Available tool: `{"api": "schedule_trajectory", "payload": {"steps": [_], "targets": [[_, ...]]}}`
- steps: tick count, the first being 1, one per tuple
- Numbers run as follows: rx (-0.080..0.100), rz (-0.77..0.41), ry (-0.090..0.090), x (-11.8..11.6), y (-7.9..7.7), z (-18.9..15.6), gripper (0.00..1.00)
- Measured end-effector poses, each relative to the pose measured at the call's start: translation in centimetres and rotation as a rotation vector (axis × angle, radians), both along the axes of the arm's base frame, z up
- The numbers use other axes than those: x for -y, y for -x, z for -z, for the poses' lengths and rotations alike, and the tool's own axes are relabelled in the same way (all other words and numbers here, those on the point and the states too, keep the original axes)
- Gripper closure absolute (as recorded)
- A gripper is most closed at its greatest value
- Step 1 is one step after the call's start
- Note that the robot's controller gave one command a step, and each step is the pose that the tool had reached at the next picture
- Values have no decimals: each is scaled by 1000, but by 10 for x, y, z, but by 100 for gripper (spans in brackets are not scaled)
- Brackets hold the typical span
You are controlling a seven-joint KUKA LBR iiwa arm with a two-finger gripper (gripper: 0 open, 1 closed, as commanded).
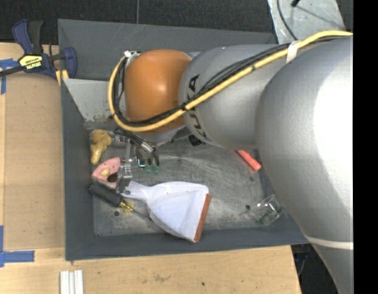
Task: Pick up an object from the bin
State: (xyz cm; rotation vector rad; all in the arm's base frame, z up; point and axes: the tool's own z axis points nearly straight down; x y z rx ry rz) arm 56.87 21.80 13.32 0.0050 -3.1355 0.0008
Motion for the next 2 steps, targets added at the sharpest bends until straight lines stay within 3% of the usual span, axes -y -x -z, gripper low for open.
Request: {"api": "schedule_trajectory", "payload": {"steps": [1, 2], "targets": [[8, 4, -2, 1, -2, -5, 100], [8, 4, -2, 1, -2, -5, 100]]}}
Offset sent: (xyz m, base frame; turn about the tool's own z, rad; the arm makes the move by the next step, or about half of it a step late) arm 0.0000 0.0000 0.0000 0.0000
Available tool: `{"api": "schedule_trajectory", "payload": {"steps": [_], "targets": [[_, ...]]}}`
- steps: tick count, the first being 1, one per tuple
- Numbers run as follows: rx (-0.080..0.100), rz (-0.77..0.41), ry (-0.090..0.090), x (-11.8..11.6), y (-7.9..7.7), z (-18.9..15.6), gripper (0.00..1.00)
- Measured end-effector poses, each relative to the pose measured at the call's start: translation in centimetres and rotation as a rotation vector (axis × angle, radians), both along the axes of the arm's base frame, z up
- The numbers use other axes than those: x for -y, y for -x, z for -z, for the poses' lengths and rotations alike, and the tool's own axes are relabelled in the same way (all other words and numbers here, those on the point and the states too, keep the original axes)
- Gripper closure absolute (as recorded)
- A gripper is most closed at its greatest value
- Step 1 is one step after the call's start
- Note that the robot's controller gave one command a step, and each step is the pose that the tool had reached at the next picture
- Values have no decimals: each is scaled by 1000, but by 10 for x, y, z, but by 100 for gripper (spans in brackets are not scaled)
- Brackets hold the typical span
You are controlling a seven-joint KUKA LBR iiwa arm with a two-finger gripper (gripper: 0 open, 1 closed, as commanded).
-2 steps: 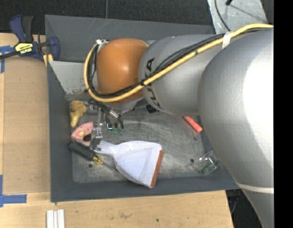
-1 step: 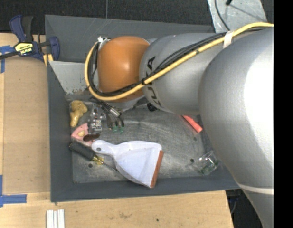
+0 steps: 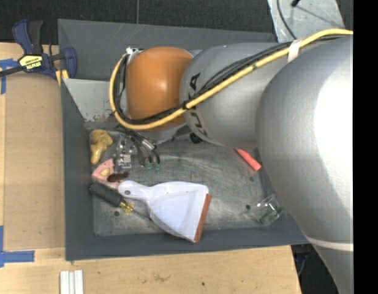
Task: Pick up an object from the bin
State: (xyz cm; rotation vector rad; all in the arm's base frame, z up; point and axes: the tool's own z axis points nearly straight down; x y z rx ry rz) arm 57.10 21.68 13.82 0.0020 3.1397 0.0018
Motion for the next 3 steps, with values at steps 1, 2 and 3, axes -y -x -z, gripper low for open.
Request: {"api": "schedule_trajectory", "payload": {"steps": [1, 2, 3], "targets": [[-6, 21, 2, 4, -2, -46, 100], [9, 36, -3, 1, -17, -53, 100], [-1, -81, 1, 25, 15, -36, 100]]}}
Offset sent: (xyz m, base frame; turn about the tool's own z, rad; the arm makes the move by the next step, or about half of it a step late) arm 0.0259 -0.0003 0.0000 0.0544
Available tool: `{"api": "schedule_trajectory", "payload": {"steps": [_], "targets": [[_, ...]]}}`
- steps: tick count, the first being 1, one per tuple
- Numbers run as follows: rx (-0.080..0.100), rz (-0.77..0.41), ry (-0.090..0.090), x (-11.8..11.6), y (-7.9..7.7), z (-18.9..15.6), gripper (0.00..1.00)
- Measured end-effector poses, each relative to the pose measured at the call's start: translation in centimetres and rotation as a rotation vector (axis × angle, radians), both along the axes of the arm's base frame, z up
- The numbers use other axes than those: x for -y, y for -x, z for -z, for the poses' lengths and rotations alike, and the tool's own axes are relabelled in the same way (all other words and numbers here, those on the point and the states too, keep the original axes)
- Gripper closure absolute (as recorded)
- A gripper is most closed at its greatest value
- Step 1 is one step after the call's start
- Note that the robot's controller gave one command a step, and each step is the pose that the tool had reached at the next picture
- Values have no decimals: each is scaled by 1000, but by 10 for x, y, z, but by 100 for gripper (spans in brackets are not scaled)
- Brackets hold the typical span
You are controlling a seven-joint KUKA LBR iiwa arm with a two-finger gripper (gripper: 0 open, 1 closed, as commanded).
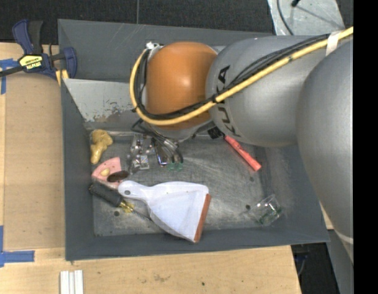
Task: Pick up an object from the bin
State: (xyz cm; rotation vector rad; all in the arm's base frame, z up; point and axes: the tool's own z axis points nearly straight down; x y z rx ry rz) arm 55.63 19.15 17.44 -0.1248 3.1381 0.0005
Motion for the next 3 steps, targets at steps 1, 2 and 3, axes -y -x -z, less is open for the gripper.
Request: {"api": "schedule_trajectory", "payload": {"steps": [1, 2, 3], "targets": [[1, -179, -2, 53, -10, -1, 100], [-1, -204, -2, 44, 55, 2, 0], [0, -202, 0, 46, 54, 1, 0]]}}
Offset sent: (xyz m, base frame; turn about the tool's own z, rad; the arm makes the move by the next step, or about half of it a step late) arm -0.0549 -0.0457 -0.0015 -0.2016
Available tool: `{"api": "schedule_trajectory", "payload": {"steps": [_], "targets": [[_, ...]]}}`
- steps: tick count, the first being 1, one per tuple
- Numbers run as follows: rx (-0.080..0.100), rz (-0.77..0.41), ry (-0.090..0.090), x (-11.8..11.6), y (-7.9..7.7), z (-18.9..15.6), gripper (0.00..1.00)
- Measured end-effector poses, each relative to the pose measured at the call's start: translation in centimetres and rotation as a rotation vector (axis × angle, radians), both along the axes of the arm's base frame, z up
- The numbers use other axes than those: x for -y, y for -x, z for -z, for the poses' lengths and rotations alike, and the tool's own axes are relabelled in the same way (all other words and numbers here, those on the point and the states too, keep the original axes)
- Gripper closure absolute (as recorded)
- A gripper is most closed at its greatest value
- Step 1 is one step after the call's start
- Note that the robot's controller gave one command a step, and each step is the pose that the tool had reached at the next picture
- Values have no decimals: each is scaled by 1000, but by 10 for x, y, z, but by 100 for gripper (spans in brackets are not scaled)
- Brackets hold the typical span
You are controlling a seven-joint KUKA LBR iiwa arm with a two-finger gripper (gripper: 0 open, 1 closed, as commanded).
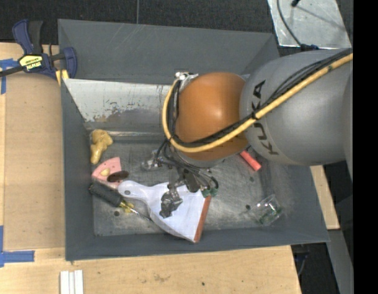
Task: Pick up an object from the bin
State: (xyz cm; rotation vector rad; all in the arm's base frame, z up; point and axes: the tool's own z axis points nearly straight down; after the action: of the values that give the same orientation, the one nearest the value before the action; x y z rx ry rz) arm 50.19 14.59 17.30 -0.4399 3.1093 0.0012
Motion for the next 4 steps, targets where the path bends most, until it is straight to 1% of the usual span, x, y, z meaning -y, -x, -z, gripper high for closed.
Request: {"api": "schedule_trajectory", "payload": {"steps": [1, 2, 3, 4], "targets": [[1, 0, 0, 0, 0, 1, 0], [-4, -125, 2, -13, -17, 34, 0], [17, -113, 1, -27, -34, 95, 100], [17, -113, 1, -27, -34, 95, 100]]}}
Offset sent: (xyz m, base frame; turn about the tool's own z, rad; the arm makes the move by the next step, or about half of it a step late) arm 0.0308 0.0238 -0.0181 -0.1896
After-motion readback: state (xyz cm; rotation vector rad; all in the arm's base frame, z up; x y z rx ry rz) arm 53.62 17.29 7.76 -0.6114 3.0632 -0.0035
